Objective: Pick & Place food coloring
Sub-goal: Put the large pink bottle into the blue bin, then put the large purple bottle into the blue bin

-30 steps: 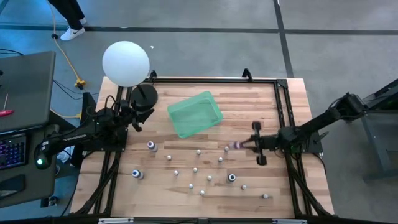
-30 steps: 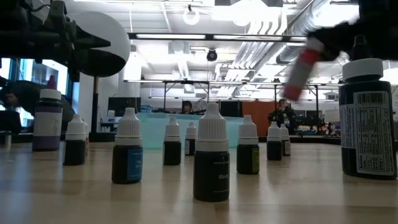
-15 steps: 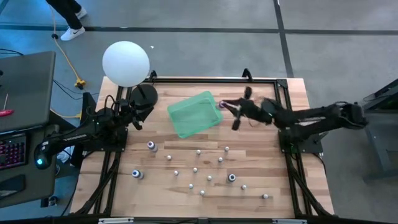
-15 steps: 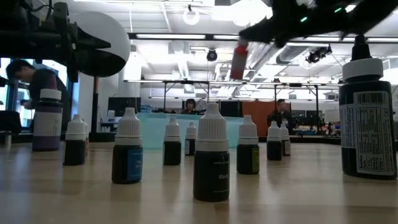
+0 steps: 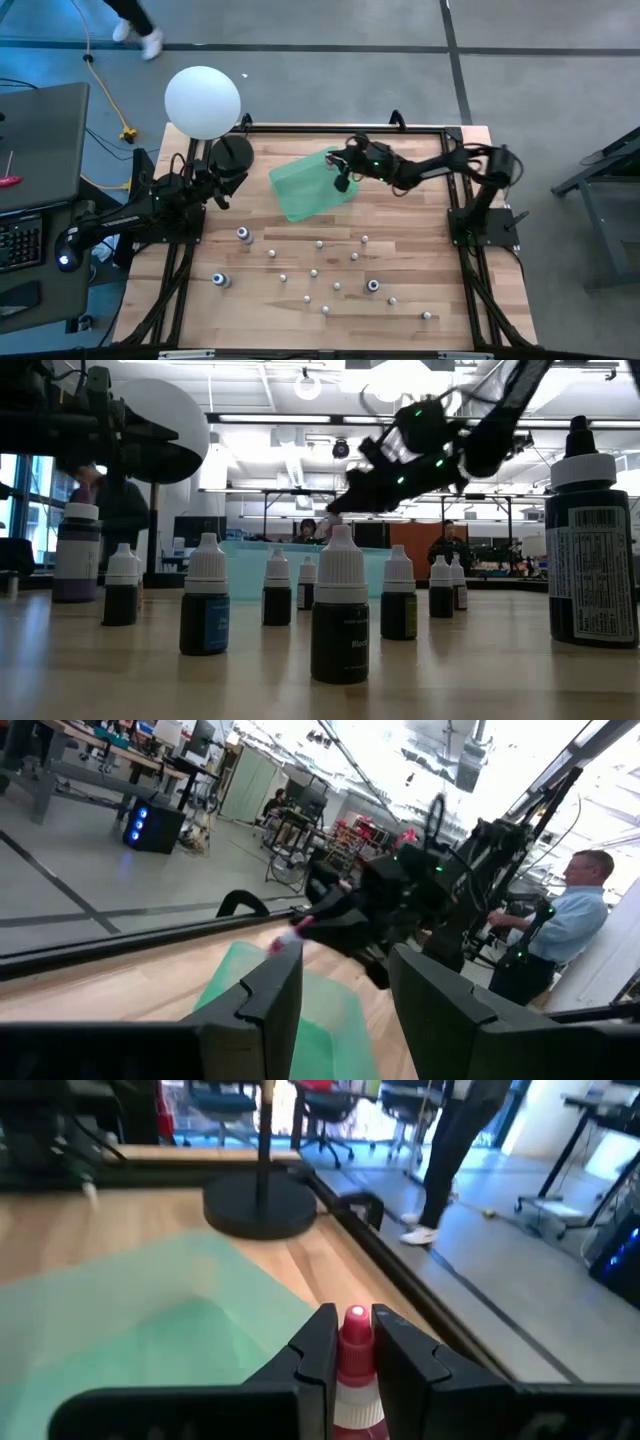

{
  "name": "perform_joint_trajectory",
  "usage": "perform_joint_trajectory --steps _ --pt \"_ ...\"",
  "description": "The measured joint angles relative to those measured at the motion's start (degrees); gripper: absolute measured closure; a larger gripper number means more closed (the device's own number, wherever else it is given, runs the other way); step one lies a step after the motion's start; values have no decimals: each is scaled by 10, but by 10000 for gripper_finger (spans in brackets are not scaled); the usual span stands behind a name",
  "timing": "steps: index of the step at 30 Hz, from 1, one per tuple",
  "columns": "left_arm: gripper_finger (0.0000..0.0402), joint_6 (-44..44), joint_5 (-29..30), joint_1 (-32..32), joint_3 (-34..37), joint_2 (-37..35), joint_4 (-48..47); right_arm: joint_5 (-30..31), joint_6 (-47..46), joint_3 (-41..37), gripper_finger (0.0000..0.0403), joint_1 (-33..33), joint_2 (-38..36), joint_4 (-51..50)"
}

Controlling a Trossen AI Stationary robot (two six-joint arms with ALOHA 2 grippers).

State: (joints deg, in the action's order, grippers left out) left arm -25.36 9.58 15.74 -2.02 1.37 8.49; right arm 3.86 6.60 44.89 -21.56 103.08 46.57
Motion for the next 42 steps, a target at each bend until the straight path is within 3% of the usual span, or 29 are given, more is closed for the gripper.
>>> perform_joint_trajectory --steps 7,21,27,34,39,42 --pt "252 0 0 0 0 0 -27 1 -27 57 337 -3 79 3" --pt "252 38 -13 0 0 0 -23 28 -1 62 282 -3 73 2" --pt "252 73 -112 0 0 0 7 29 27 62 268 16 -9 -50" --pt "252 89 -297 0 0 0 -13 18 72 62 267 82 -165 -245" --pt "252 148 -326 0 -3 8 -75 19 65 59 267 130 -233 -328" --pt "252 175 -396 -1 -1 31 -52 19 65 58 267 154 -248 -353"
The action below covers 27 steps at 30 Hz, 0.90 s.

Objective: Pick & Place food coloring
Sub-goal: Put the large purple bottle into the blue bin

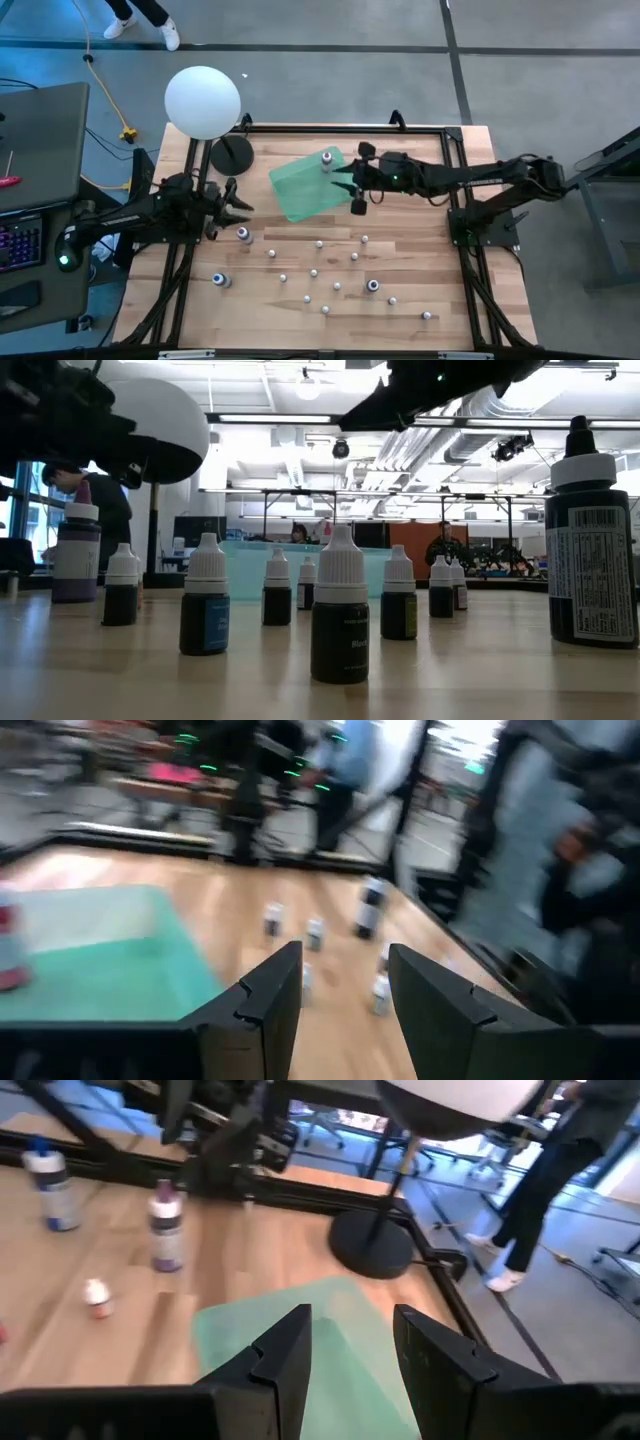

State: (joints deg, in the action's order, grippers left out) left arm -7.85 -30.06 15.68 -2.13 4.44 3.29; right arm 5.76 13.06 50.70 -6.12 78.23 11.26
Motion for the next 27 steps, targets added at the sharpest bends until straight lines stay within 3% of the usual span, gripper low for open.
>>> perform_joint_trajectory --steps 6,11,14,19,27 --pt "252 -15 -78 0 1 11 19 1 0 0 267 28 5 -3" --pt "252 -77 -76 -1 -2 23 -23 1 -2 0 267 37 10 -14" --pt "252 -63 -77 -17 -2 49 -24 1 -12 0 267 40 10 -16" --pt "252 -26 -40 -77 -2 100 -27 -2 -17 0 267 42 10 -21" --pt "252 77 103 -184 -2 170 -28 -3 -21 0 267 42 10 -20"
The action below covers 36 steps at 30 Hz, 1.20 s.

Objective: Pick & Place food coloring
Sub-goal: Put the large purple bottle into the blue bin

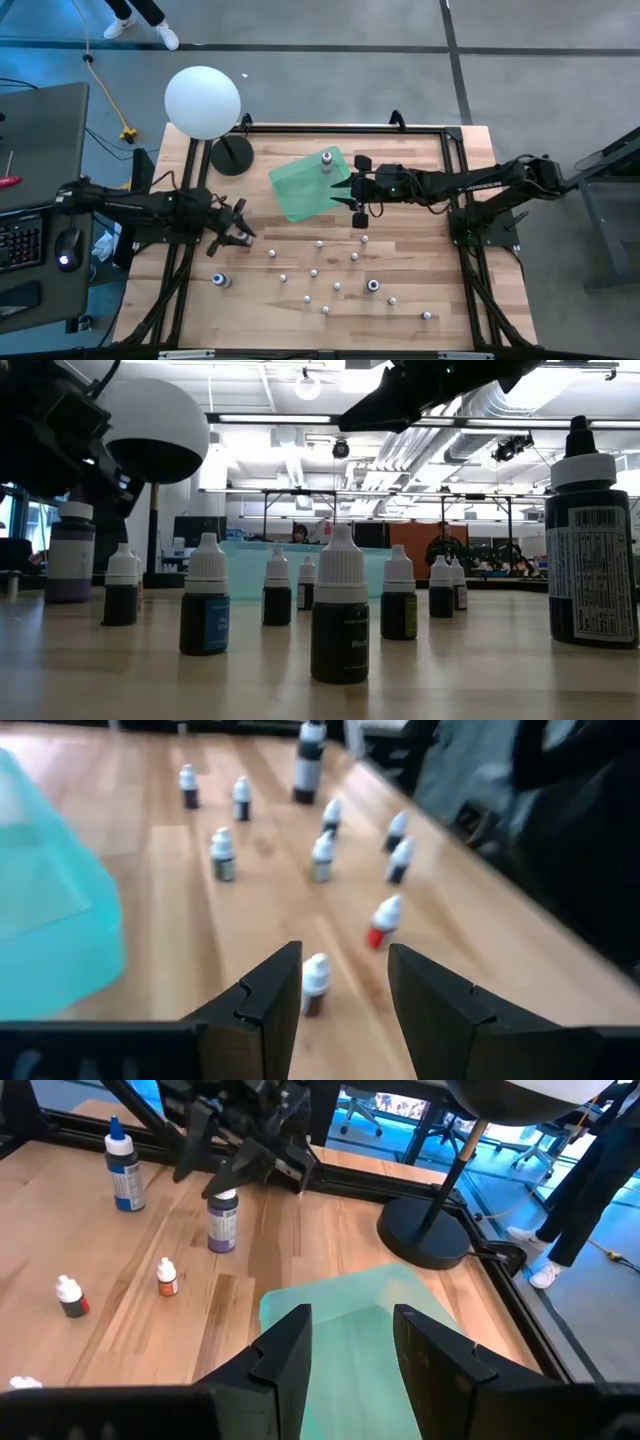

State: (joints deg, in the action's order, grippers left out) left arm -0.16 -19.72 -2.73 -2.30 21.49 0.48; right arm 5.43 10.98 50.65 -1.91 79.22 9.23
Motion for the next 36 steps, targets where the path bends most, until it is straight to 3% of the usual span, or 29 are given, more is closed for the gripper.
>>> perform_joint_trajectory --steps 4,7,17,21,26,31,36 --pt "252 28 68 -27 -5 6 -11 0 -6 0 267 0 0 0" --pt "259 32 86 -38 -6 6 -23 0 -16 0 267 0 0 0" --pt "361 7 91 -41 -6 5 2 0 -17 0 267 0 0 0" --pt "382 -39 133 -41 -9 5 62 0 -16 0 267 0 0 0" --pt "391 -62 178 -40 -53 9 66 0 -16 0 267 0 0 0" --pt "381 -58 235 -40 -123 73 71 0 -16 0 267 0 0 0" --pt "391 -29 337 -40 -222 228 80 0 -16 0 267 0 0 1"
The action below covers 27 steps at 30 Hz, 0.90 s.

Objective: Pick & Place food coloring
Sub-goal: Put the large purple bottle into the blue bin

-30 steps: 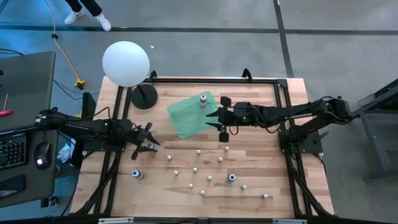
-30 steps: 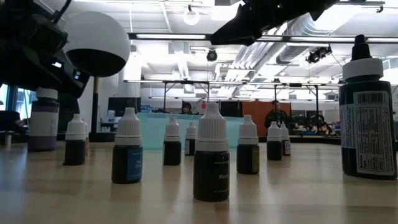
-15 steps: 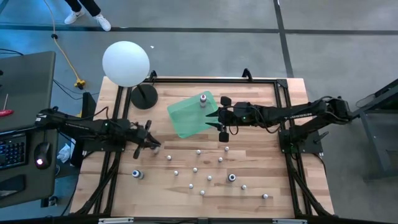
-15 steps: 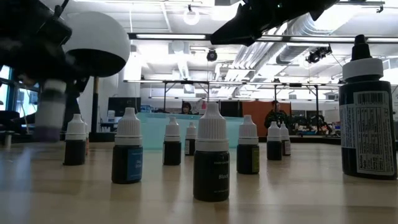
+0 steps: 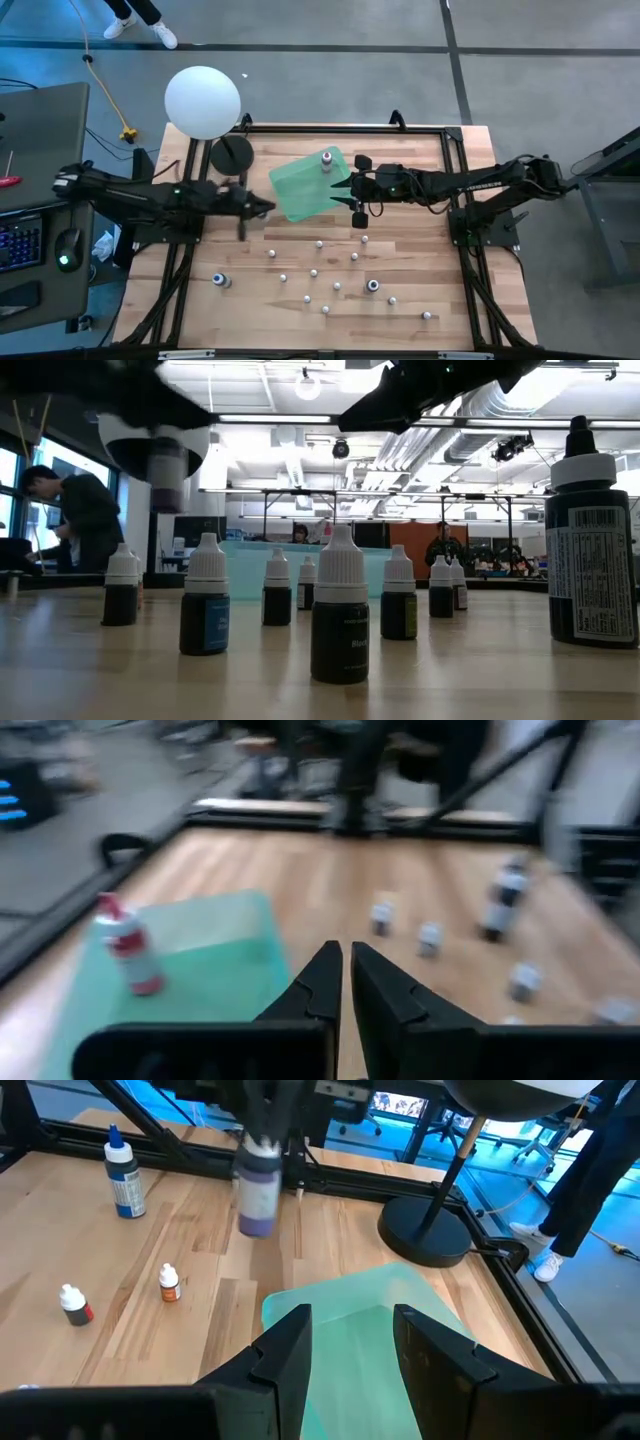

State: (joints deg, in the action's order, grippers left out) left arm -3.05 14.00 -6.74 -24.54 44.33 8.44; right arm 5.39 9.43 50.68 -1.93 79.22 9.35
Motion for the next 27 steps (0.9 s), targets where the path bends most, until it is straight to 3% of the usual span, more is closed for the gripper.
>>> perform_joint_trajectory --steps 3,5,14,19,24,27 --pt "388 -2 64 13 -72 107 23 1 0 0 267 0 0 5" --pt "382 -2 76 33 -120 175 24 8 0 0 267 1 0 10" --pt "391 -4 30 127 -285 411 22 35 -19 0 267 6 -13 -10" --pt "382 -17 9 151 -294 458 20 91 -15 0 267 30 -51 -64" --pt "392 -25 77 170 -268 459 44 138 -16 0 267 57 -90 -106" --pt "386 -33 72 187 -244 459 111 138 -15 0 267 70 -103 -105"
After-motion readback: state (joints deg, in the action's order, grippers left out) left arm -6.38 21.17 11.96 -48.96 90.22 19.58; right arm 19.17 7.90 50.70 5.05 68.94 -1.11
